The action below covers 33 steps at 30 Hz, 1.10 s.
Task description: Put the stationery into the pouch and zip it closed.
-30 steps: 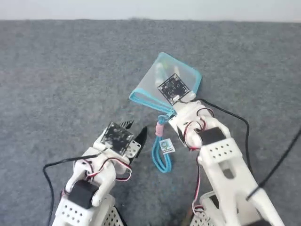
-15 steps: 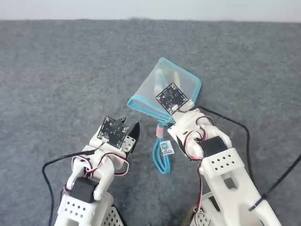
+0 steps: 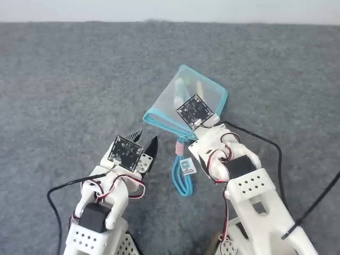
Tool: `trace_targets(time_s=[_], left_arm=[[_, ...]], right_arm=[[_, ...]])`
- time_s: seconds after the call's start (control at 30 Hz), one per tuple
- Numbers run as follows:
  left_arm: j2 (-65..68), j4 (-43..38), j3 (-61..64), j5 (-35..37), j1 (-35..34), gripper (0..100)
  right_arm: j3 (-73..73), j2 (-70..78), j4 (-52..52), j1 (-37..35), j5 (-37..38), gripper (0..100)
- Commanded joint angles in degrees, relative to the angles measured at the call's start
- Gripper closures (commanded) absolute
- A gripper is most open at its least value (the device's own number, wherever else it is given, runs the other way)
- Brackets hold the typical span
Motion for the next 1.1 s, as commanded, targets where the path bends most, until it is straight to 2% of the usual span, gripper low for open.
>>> trace_targets(time_s=[0.0, 0.1, 0.3, 0.5, 0.73, 1.07], left_arm=[[-0.35, -1.41, -1.1, -0.53, 0.09, 87], [-0.35, -1.41, -1.54, -0.53, 0.09, 87], [0.0, 4.31, -6.29, -0.62, 3.69, 86], [0.09, 4.57, -6.11, -2.37, 4.22, 74], [0.09, 4.31, -4.79, -2.37, 9.05, 74], [0.09, 0.79, -1.71, -2.46, 9.05, 74]], right_arm=[[-0.79, -1.8, -0.31, -0.13, -1.49, 99.2], [-2.2, -1.8, 0.13, -0.13, -1.49, 99.2], [-8.26, -1.1, 3.65, -3.65, -1.41, 99.2], [-10.11, -1.19, 3.82, -3.82, -1.41, 99.2], [-9.76, -1.71, 5.32, -4.62, -1.32, 99.2], [-9.85, -3.38, 10.68, -7.34, 1.05, 99.2]])
